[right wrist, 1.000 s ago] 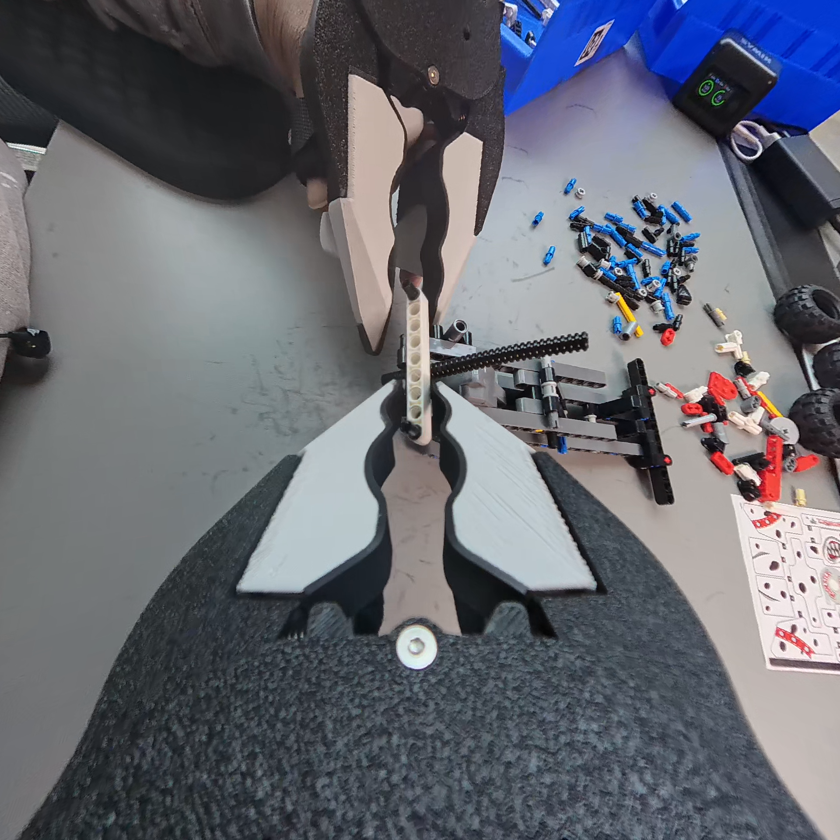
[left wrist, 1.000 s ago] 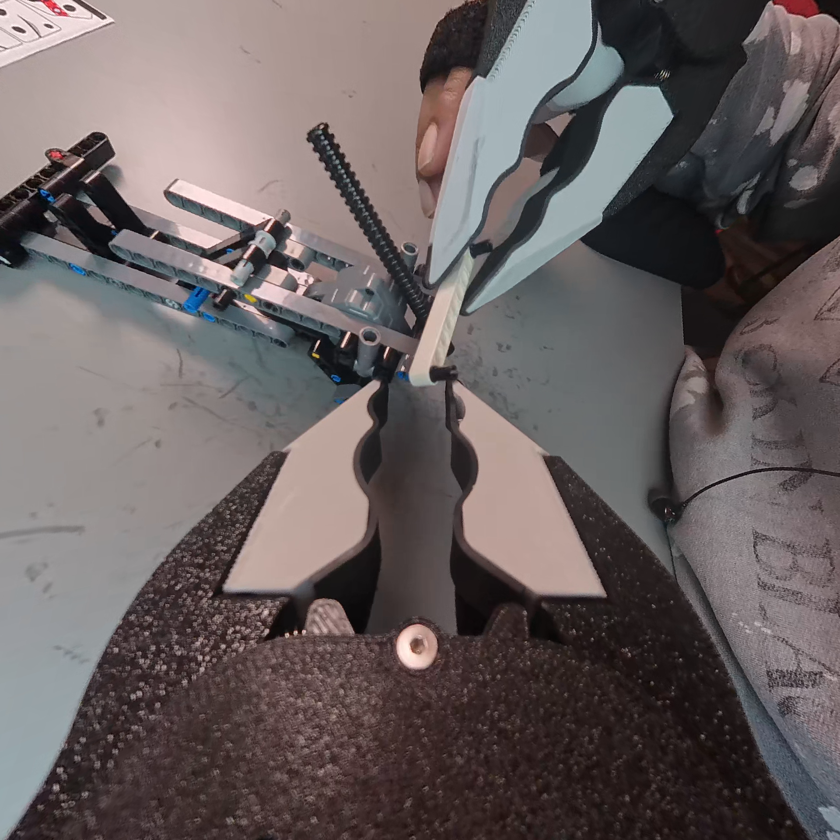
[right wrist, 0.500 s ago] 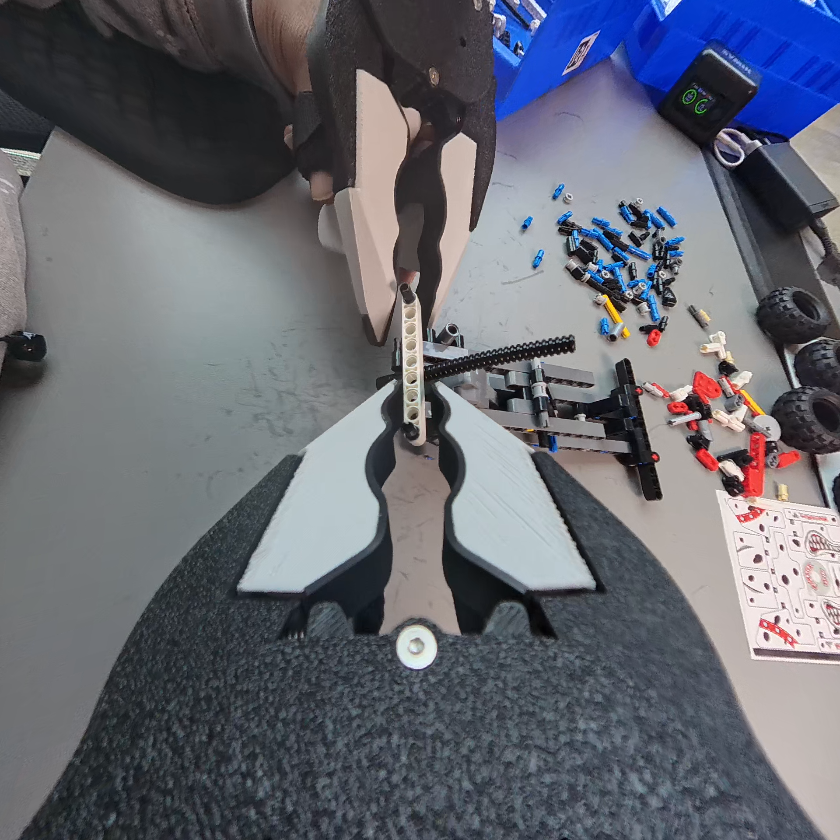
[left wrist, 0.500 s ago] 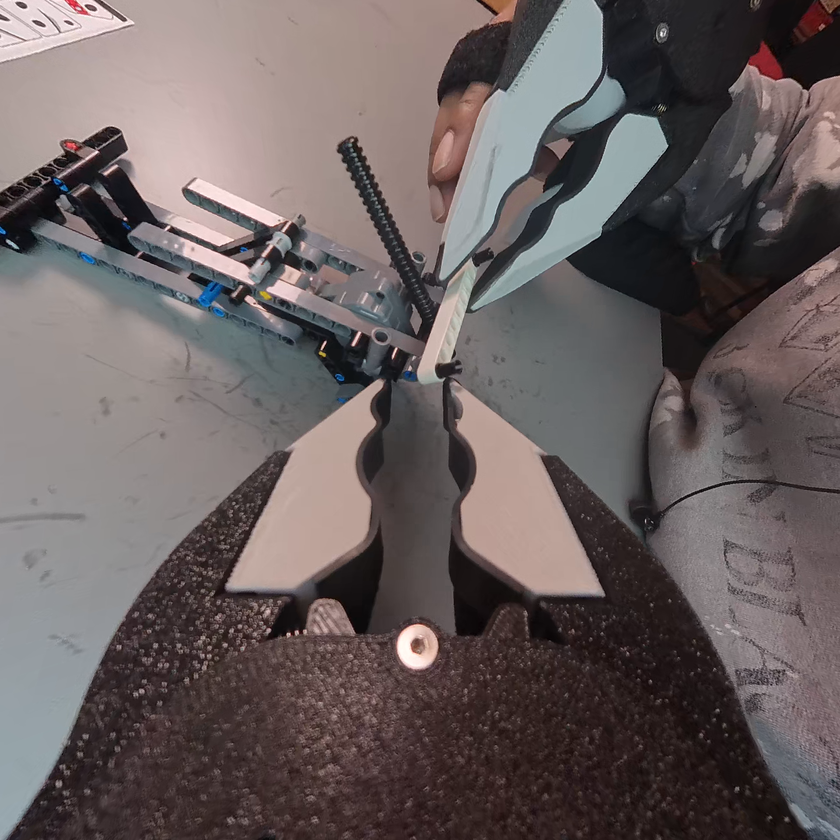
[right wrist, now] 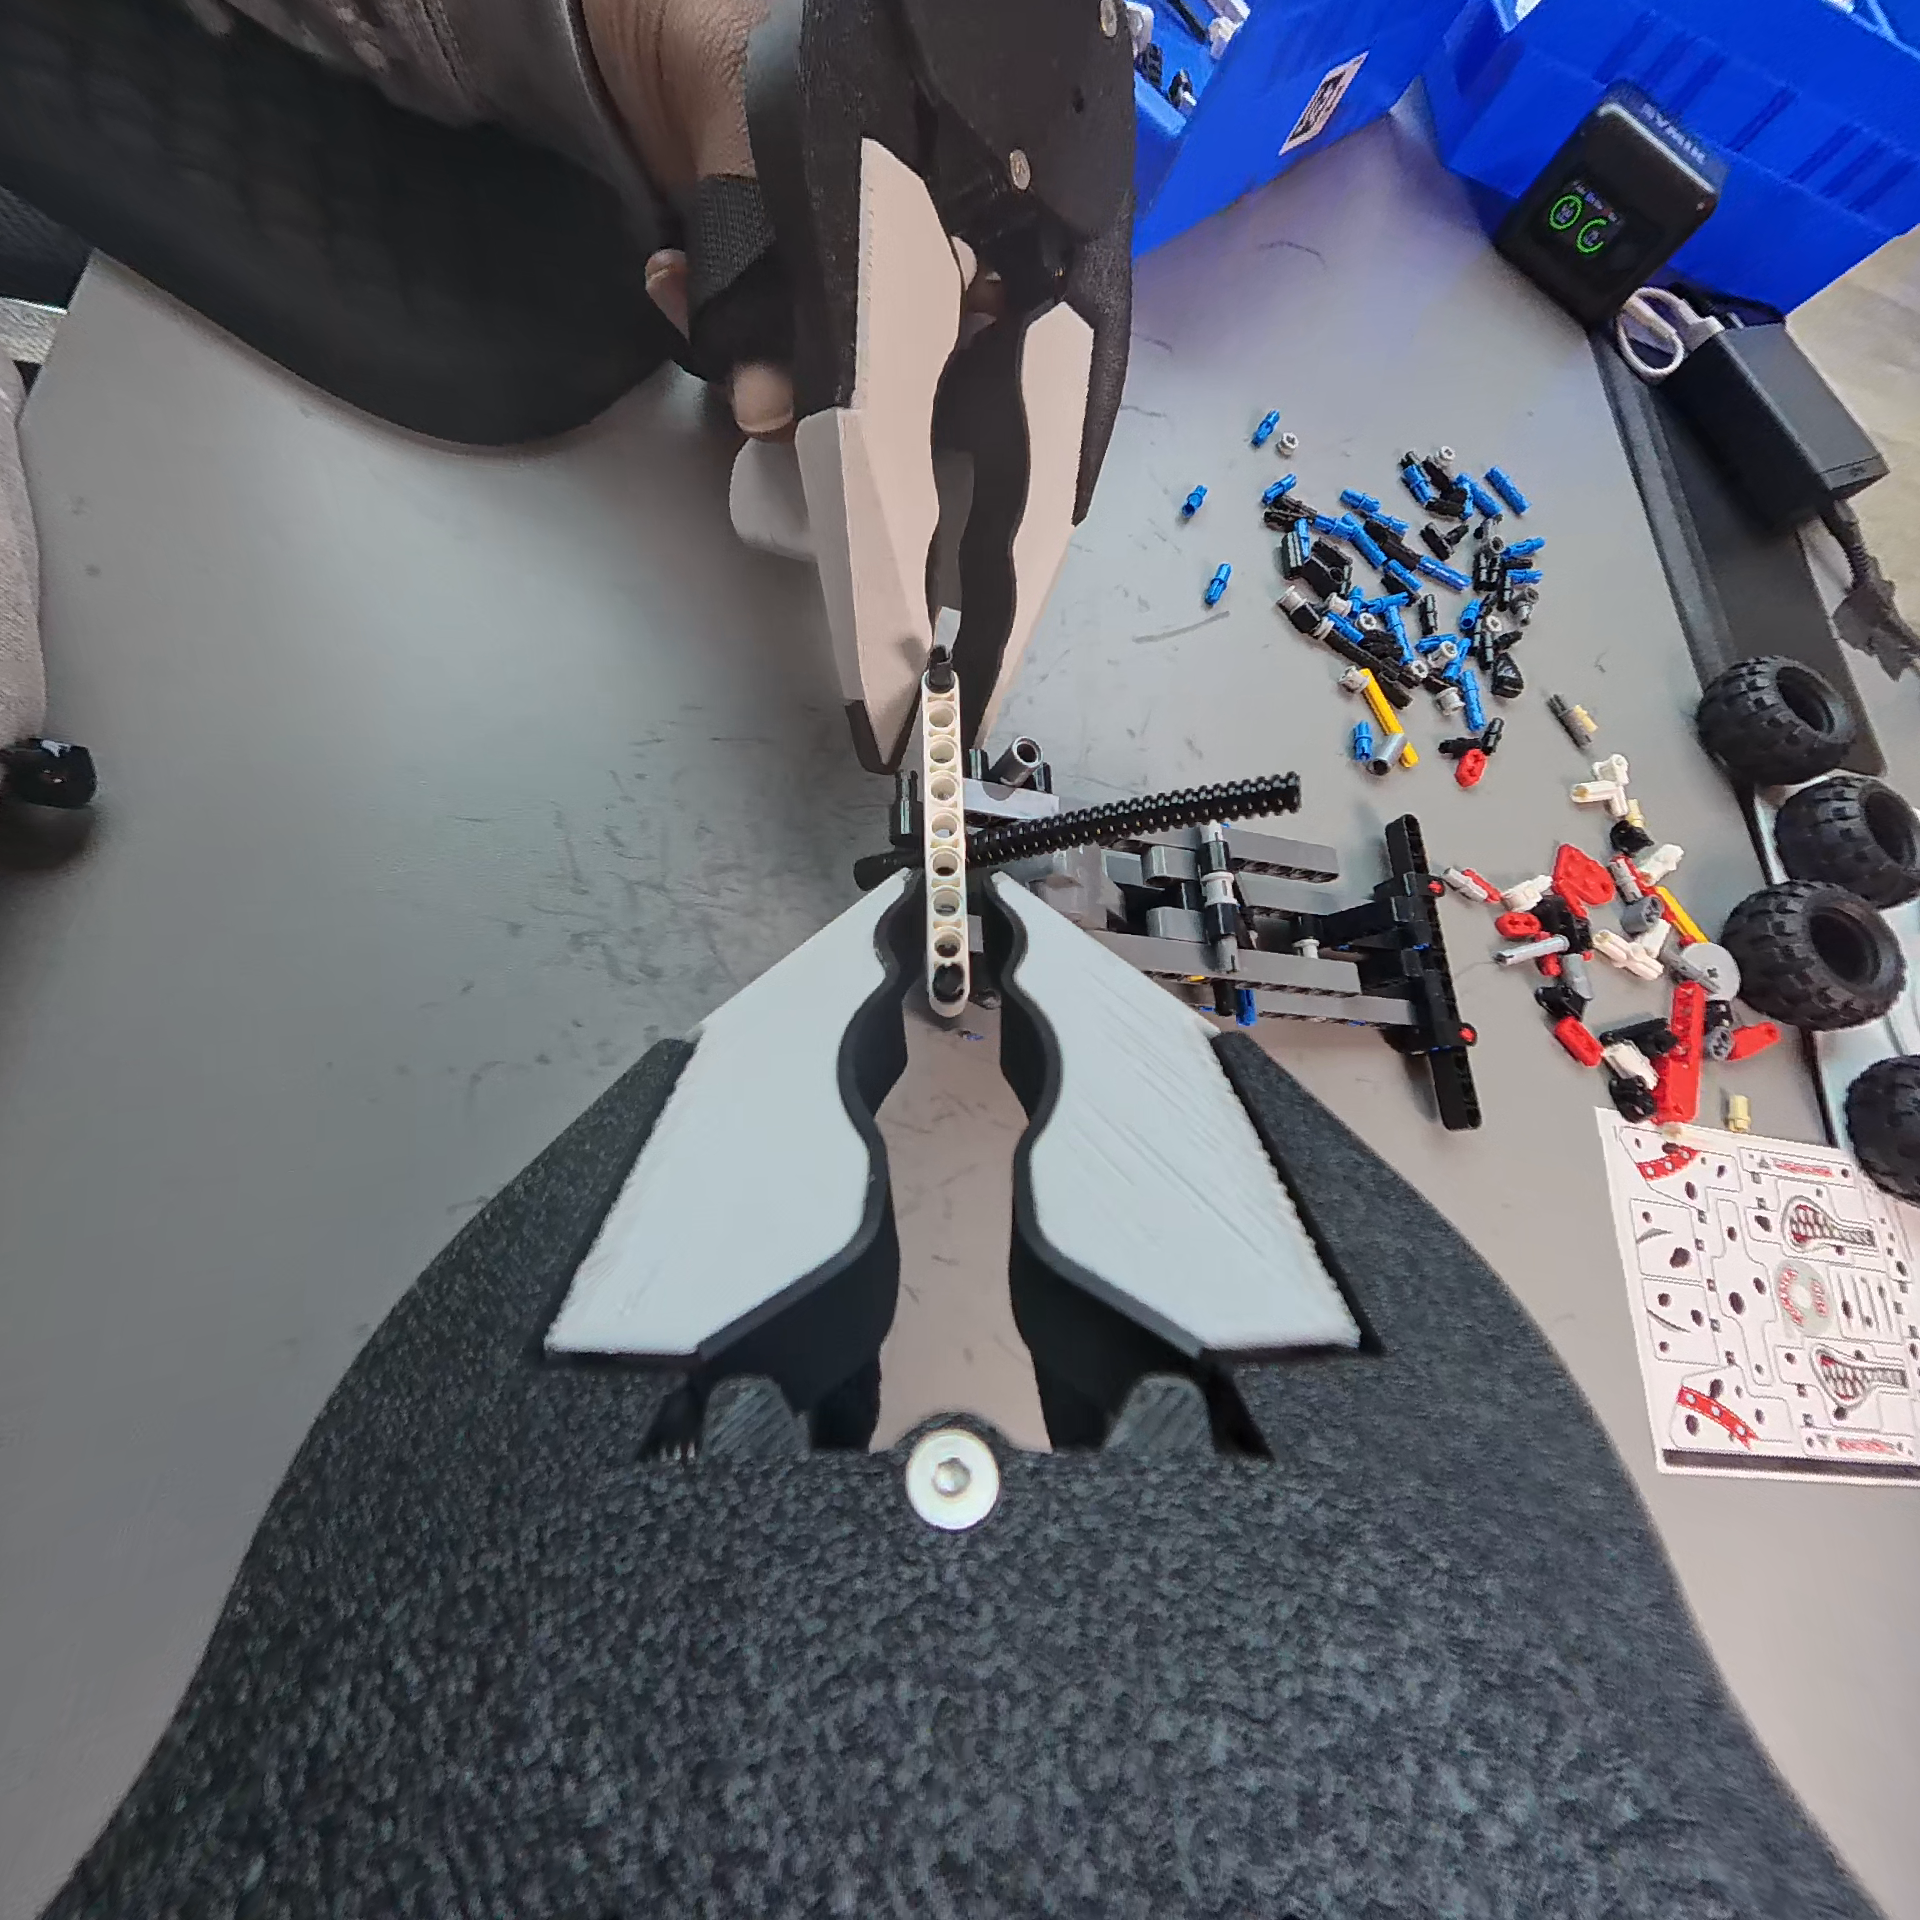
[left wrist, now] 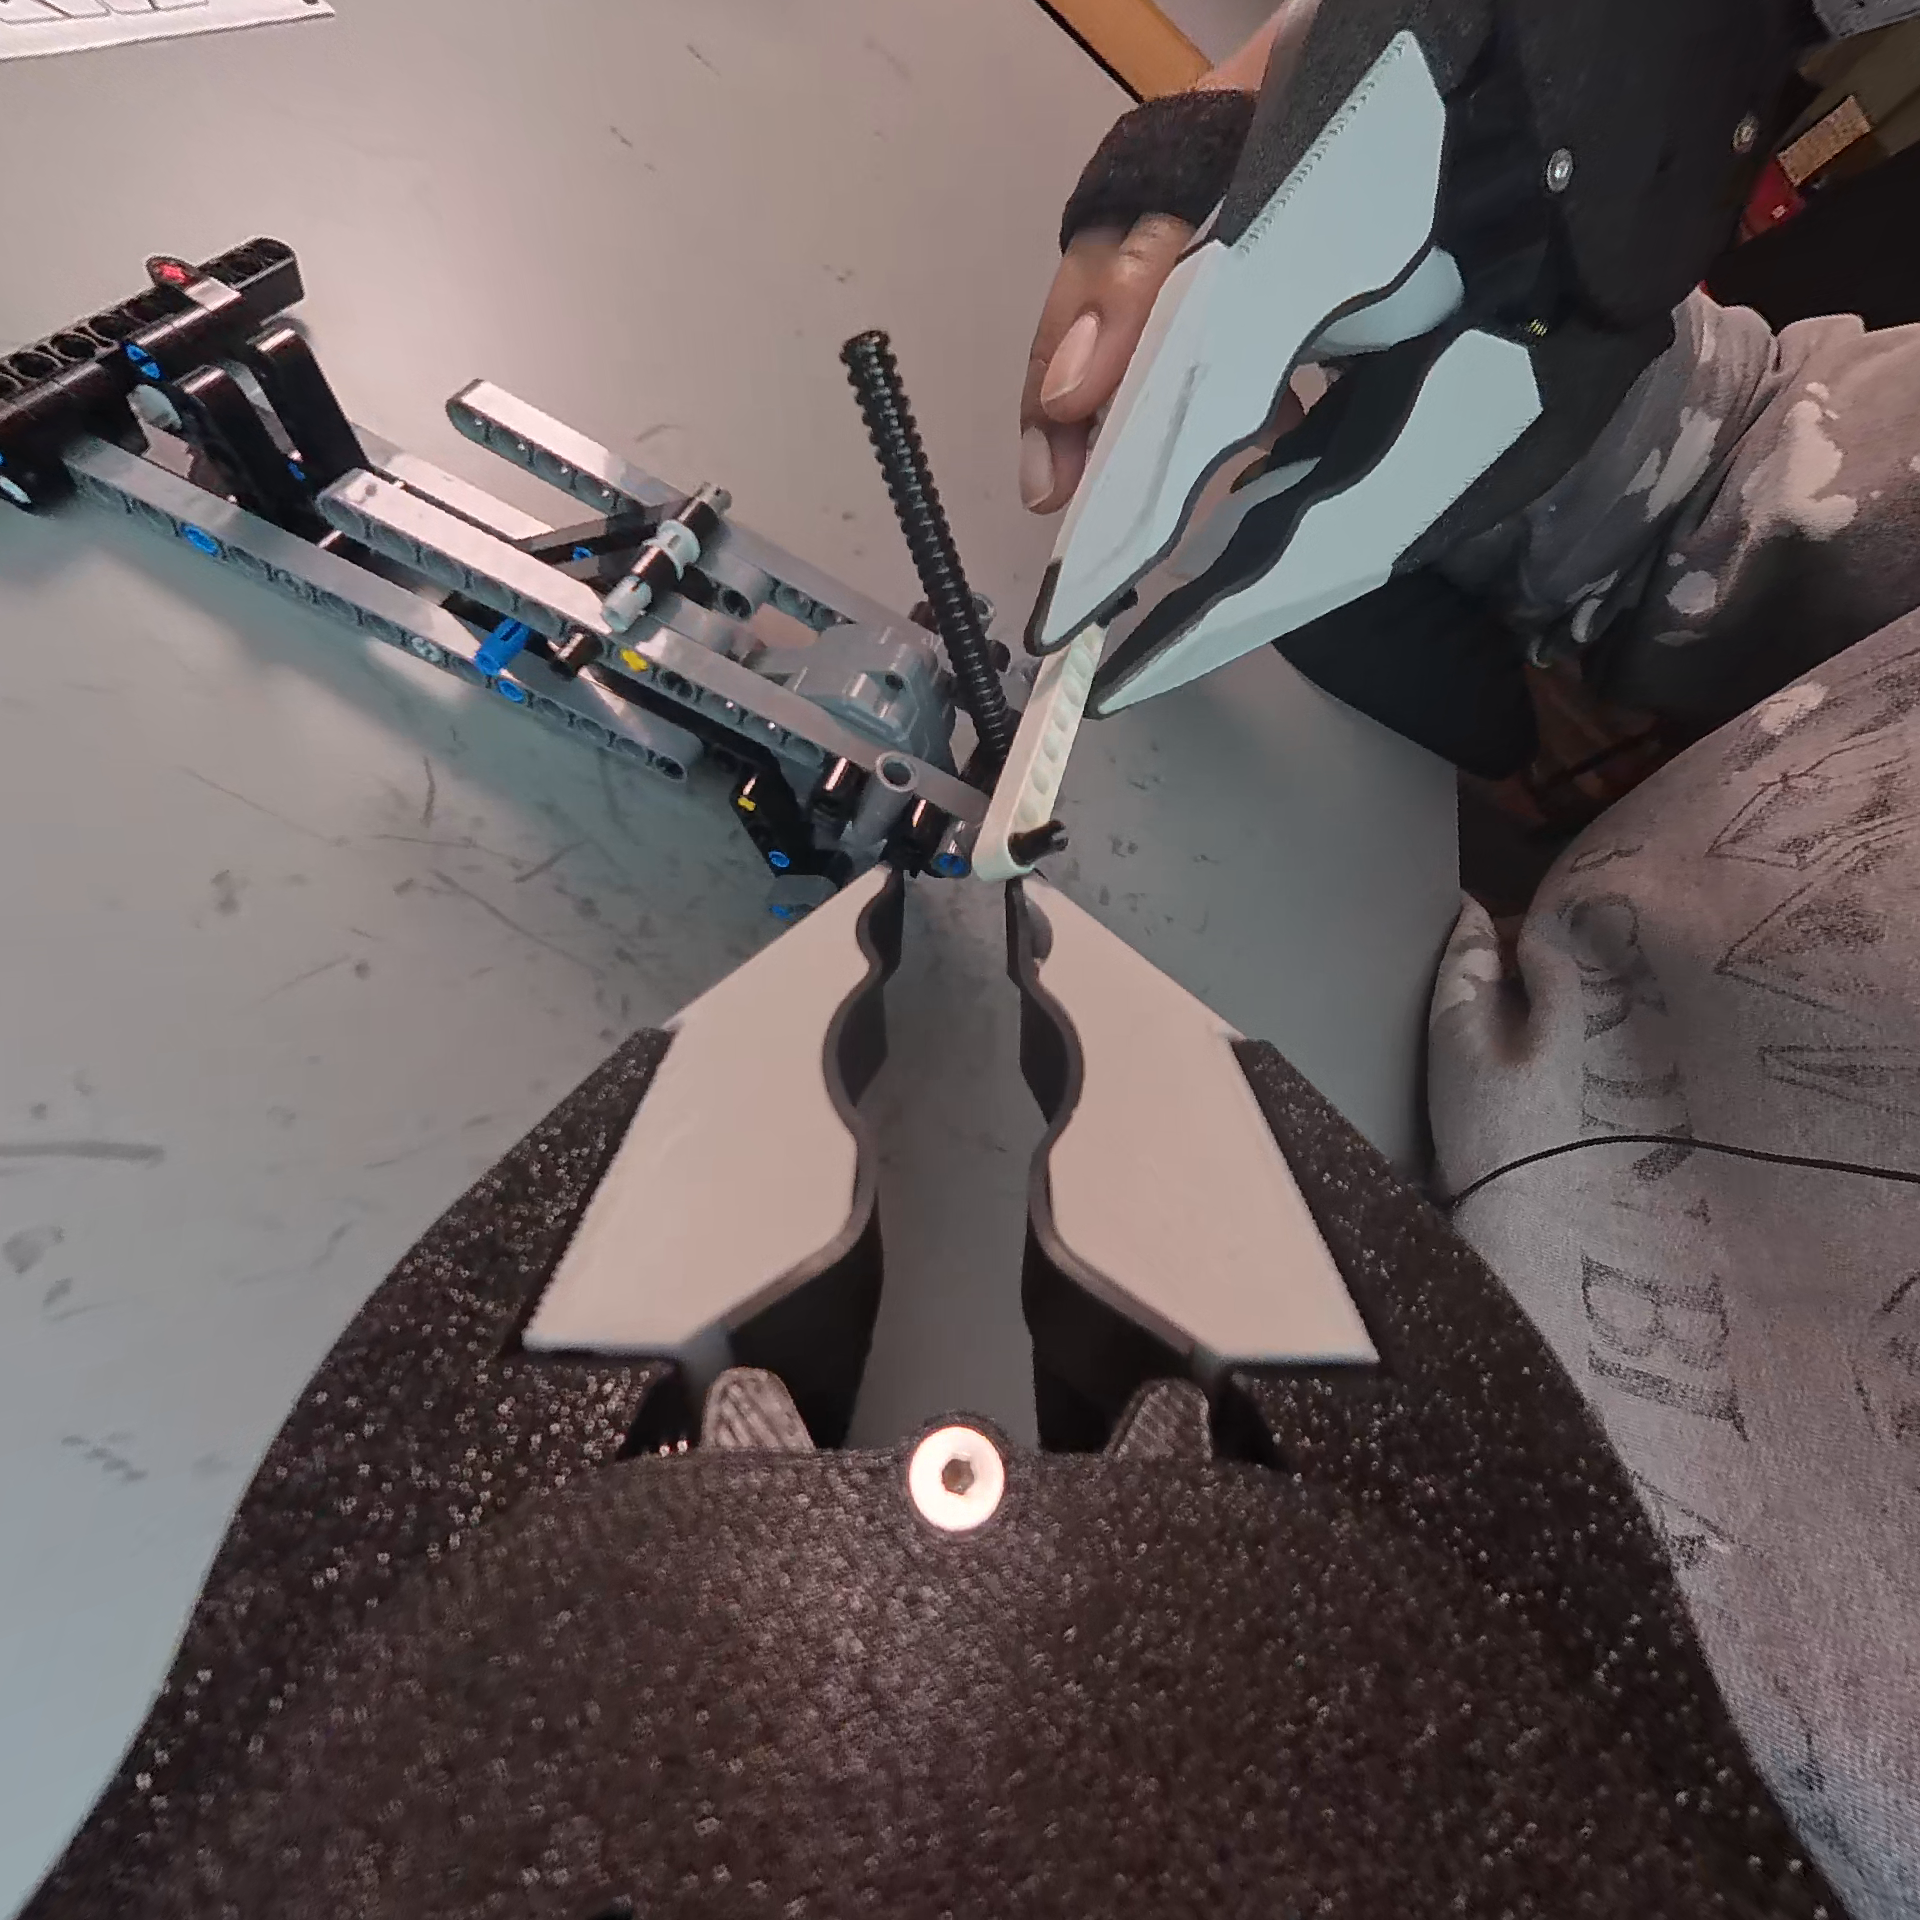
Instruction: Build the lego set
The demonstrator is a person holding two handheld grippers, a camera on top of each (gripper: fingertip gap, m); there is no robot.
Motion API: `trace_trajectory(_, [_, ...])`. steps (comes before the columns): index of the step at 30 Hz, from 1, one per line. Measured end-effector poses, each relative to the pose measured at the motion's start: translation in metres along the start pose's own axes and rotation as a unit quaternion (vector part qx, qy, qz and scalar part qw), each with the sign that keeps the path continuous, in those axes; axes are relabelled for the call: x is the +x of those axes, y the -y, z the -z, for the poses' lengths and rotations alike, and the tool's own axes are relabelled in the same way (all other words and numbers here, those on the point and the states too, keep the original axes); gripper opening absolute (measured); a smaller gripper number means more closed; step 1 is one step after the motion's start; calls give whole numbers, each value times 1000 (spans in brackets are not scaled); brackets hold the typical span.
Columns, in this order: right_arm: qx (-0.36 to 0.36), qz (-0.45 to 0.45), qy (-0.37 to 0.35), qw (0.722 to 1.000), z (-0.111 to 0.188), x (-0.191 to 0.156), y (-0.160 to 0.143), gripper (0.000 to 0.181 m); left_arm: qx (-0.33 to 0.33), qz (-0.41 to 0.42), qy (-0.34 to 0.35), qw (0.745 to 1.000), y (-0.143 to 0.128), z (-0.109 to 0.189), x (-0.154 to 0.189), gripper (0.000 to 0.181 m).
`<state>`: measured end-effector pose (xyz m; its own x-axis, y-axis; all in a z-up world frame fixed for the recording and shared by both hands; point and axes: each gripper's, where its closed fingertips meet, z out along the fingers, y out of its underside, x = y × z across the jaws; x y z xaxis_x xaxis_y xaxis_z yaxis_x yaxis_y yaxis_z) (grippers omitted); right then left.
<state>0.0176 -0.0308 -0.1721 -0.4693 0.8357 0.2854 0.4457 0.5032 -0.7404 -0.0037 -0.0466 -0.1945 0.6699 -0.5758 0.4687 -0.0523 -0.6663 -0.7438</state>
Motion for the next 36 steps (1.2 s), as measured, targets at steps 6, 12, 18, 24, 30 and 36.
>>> trace_trajectory(6, [-5,13,-2,1000,-2,-2,8,10,-1,-1,0,1000,0,0,0,21])
trace_trajectory(12, [-21,25,-2,999,-9,-2,6,8,-2,0,0,1000,0,-1,0,21])
trace_trajectory(18, [-33,2,17,999,-9,0,4,7,1,0,4,1000,1,-1,-1,20])
trace_trajectory(24, [-41,-36,32,998,-10,4,2,7,4,1,13,1000,4,-2,-3,17])
trace_trajectory(30, [-51,-27,23,998,-9,7,1,7,10,15,14,1000,7,-3,-6,17])
trace_trajectory(36, [-52,-18,15,998,-10,9,1,7,4,75,4,997,2,-7,-7,29])
